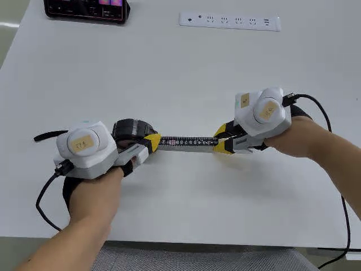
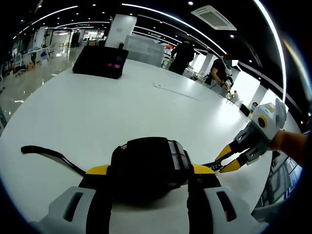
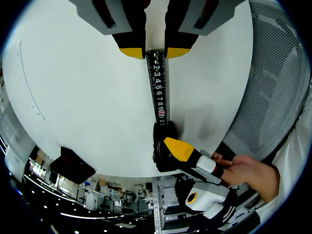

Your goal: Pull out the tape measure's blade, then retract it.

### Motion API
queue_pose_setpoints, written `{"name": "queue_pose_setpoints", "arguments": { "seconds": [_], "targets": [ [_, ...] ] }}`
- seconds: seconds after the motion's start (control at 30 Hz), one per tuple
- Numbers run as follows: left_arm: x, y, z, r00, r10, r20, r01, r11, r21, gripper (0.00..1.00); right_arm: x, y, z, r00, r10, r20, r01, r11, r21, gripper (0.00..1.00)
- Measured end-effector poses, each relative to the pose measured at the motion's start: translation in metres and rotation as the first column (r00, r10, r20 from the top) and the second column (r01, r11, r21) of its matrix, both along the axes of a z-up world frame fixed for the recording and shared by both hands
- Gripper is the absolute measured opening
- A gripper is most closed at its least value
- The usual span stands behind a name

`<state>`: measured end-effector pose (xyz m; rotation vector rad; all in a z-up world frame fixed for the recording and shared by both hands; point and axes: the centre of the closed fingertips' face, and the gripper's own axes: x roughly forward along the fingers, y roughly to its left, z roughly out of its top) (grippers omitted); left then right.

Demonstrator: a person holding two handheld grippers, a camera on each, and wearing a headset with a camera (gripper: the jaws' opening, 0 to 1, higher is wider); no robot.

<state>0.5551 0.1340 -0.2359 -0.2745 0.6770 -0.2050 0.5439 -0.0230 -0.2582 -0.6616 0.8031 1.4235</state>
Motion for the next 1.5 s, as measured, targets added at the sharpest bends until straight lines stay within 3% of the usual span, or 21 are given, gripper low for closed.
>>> {"name": "queue_pose_setpoints", "arguments": {
  "seconds": [1.5],
  "targets": [
    [-0.001,0.000,-0.001,1.000,-0.004,-0.009,0.003,1.000,-0.030,0.58,-0.001,0.068,-0.005,0.999,-0.015,-0.034,0.019,0.993,0.115,0.11]
  ]
}}
